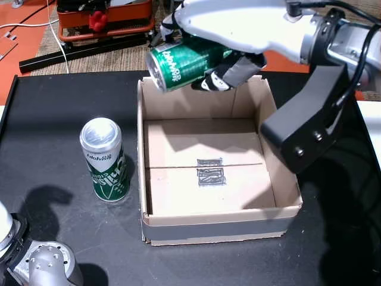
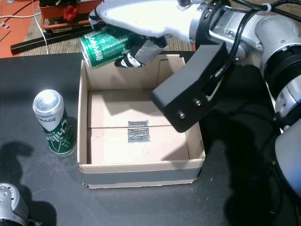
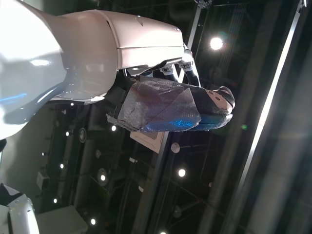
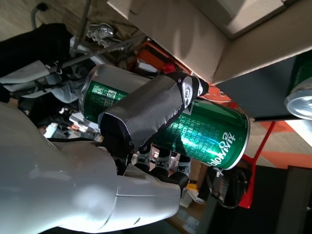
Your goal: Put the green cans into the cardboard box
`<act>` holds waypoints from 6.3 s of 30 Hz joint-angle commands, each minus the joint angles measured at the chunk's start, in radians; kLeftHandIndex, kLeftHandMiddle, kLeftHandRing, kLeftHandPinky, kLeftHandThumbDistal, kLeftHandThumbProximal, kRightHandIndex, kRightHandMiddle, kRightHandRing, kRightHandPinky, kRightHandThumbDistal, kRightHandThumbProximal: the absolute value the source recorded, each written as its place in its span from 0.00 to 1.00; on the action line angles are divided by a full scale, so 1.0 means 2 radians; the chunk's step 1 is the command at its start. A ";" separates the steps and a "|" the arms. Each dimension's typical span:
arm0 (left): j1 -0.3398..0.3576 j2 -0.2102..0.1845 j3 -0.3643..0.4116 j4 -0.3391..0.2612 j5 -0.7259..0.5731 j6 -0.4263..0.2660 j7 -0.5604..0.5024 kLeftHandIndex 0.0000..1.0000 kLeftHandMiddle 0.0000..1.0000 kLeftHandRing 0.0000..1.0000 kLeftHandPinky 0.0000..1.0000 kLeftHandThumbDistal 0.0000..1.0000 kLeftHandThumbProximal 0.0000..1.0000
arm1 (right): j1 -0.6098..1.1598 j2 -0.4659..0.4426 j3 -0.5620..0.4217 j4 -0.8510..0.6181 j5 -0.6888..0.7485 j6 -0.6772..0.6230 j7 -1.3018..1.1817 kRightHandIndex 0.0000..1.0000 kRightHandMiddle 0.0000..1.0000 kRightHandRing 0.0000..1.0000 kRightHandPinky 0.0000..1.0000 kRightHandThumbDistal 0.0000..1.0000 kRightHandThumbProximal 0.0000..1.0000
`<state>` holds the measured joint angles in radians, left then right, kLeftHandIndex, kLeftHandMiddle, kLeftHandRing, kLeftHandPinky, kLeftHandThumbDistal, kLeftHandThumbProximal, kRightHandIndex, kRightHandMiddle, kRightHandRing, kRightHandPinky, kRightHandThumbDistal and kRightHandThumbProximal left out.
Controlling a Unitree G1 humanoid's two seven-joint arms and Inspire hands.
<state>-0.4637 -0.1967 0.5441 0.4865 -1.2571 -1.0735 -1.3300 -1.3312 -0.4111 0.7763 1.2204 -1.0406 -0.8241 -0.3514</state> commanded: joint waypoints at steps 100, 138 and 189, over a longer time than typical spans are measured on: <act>0.032 -0.076 0.033 0.004 -0.001 0.049 -0.018 0.36 0.48 0.72 0.78 0.44 0.67 | 0.096 -0.101 -0.195 -0.037 0.226 -0.033 0.224 0.77 0.87 1.00 0.98 1.00 0.47; 0.037 -0.069 0.037 0.006 0.024 0.058 -0.002 0.42 0.50 0.74 0.75 0.60 0.60 | 0.366 -0.026 -0.677 -0.004 0.789 0.050 0.613 0.81 0.86 0.87 0.89 0.99 0.47; -0.047 0.096 0.001 0.313 0.340 -0.081 0.107 1.00 1.00 1.00 0.97 1.00 0.44 | 0.420 -0.002 -0.720 0.010 0.795 0.060 0.638 0.71 0.78 0.85 0.87 1.00 0.47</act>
<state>-0.5582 -0.0259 0.5659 1.0912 -0.6221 -1.2449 -1.1451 -0.5050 -0.4240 -0.6516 1.2332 0.5331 -0.7159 0.9144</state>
